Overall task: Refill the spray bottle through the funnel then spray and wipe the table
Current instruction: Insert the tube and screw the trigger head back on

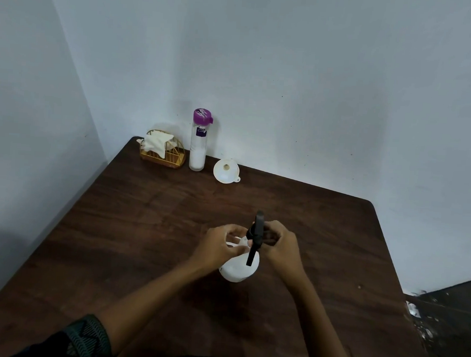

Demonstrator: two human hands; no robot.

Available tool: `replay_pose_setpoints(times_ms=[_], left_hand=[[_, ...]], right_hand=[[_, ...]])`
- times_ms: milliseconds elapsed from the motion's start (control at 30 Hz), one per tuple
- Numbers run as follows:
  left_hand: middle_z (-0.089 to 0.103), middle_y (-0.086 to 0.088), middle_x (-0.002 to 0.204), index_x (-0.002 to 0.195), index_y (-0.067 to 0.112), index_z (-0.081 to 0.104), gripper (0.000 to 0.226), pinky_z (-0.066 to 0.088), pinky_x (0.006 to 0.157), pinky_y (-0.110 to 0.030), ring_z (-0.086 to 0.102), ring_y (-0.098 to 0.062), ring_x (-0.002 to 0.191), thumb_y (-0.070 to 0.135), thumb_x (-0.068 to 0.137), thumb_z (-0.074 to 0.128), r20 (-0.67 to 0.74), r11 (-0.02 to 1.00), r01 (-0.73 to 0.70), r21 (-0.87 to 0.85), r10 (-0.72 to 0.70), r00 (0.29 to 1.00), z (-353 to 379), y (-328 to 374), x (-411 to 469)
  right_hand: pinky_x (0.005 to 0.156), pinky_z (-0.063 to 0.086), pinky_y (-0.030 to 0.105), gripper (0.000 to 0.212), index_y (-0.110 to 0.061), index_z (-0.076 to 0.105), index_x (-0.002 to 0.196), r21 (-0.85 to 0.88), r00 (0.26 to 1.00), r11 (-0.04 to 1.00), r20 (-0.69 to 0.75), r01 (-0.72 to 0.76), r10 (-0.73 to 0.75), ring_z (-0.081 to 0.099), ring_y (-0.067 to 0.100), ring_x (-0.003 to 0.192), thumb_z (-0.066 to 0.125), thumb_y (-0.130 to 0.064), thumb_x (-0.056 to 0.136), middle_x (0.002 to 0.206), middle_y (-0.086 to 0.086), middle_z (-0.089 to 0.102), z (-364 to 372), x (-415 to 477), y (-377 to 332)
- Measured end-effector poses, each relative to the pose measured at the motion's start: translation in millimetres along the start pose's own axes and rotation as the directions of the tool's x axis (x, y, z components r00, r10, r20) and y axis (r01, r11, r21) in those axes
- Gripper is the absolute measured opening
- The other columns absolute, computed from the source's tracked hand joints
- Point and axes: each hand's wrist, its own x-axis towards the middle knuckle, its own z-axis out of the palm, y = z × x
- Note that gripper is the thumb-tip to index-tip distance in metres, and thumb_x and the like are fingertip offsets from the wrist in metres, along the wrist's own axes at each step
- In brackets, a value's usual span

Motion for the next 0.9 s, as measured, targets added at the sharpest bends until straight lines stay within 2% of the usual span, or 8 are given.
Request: replay_pose_setpoints(times_ms=[67, 133, 267, 400, 567, 700, 833, 900], left_hand=[[0.068, 0.004, 0.108, 0.111, 0.019, 0.065, 0.037, 0.055, 0.084, -0.028, 0.065, -0.009, 0.098, 0.023, 0.076, 0.075, 0.009, 1.0, -0.026, 0.005, 0.026, 1.0, -1, -1, -1], [0.068, 0.006, 0.107, 0.111, 0.019, 0.065, 0.037, 0.054, 0.082, -0.023, 0.064, -0.006, 0.097, 0.026, 0.076, 0.075, 0.012, 0.998, -0.058, 0.04, 0.057, 0.998, -2, -3, -2], [0.066, 0.014, 0.098, 0.107, 0.019, 0.067, 0.031, 0.053, 0.077, -0.018, 0.064, 0.0, 0.091, 0.026, 0.077, 0.074, 0.011, 0.982, -0.144, 0.126, 0.144, 0.99, -3, -6, -1], [0.064, 0.023, 0.092, 0.101, 0.027, 0.068, 0.028, 0.052, 0.079, -0.019, 0.062, 0.004, 0.093, 0.023, 0.073, 0.069, 0.014, 0.979, -0.139, 0.152, 0.139, 0.99, -4, -11, 5], [0.066, 0.022, 0.103, 0.108, 0.041, 0.062, 0.039, 0.052, 0.079, -0.017, 0.063, 0.004, 0.095, 0.021, 0.076, 0.071, 0.075, 0.973, -0.185, 0.14, 0.176, 0.982, -8, -8, 9], [0.062, 0.022, 0.094, 0.111, 0.032, 0.064, 0.034, 0.051, 0.077, -0.017, 0.061, 0.003, 0.09, 0.022, 0.078, 0.068, 0.115, 0.946, -0.212, 0.247, 0.188, 0.975, -9, -6, 10], [0.057, 0.024, 0.093, 0.111, 0.028, 0.064, 0.034, 0.045, 0.074, -0.009, 0.057, 0.007, 0.087, 0.02, 0.078, 0.067, 0.125, 0.906, -0.269, 0.326, 0.241, 0.963, -9, -6, 7], [0.059, 0.02, 0.095, 0.11, 0.027, 0.064, 0.034, 0.043, 0.073, -0.006, 0.057, 0.004, 0.087, 0.019, 0.078, 0.068, 0.126, 0.901, -0.278, 0.334, 0.25, 0.96, -9, -6, 7]], right_hand=[[0.073, 0.055, 0.027, 0.019, -0.016, 0.067, 0.088, -0.052, 1.0, 0.999, -0.022, -0.015, 0.013, 0.066, 0.012, 0.082, 0.077, -0.01, 0.072, 0.087, 0.0, 0.068, 8, 0, 7], [0.068, 0.053, 0.024, 0.014, -0.019, 0.066, 0.08, -0.04, 0.997, 0.998, -0.055, -0.057, 0.055, 0.065, 0.009, 0.075, 0.078, -0.015, 0.072, 0.08, -0.001, 0.067, 12, -3, 12], [0.061, 0.049, 0.017, 0.013, -0.016, 0.066, 0.075, -0.018, 0.994, 0.997, -0.08, -0.069, 0.068, 0.062, 0.004, 0.067, 0.078, -0.016, 0.071, 0.074, 0.0, 0.066, 17, -2, 17], [0.057, 0.045, 0.018, 0.018, -0.004, 0.061, 0.071, -0.002, 0.989, 0.997, -0.125, -0.078, 0.077, 0.057, 0.006, 0.062, 0.078, -0.008, 0.067, 0.071, 0.005, 0.063, 22, 1, 15], [0.057, 0.042, 0.011, 0.029, -0.025, 0.053, 0.064, -0.004, 0.99, 0.994, -0.088, -0.107, 0.106, 0.055, -0.004, 0.06, 0.075, -0.007, 0.07, 0.07, -0.007, 0.055, 23, 6, 14], [0.054, 0.041, 0.014, 0.024, -0.014, 0.054, 0.069, 0.027, 0.987, 0.992, -0.108, -0.12, 0.122, 0.052, -0.004, 0.059, 0.077, -0.01, 0.066, 0.069, -0.003, 0.056, 25, 7, 17], [0.049, 0.034, 0.018, 0.038, -0.017, 0.036, 0.064, 0.056, 0.978, 0.99, -0.16, -0.127, 0.134, 0.038, 0.001, 0.051, 0.074, -0.012, 0.068, 0.061, -0.007, 0.04, 36, 6, 19], [0.049, 0.033, 0.019, 0.041, -0.019, 0.033, 0.065, 0.074, 0.972, 0.989, -0.19, -0.125, 0.137, 0.035, 0.002, 0.051, 0.072, -0.011, 0.07, 0.061, -0.009, 0.036, 43, 6, 22]])
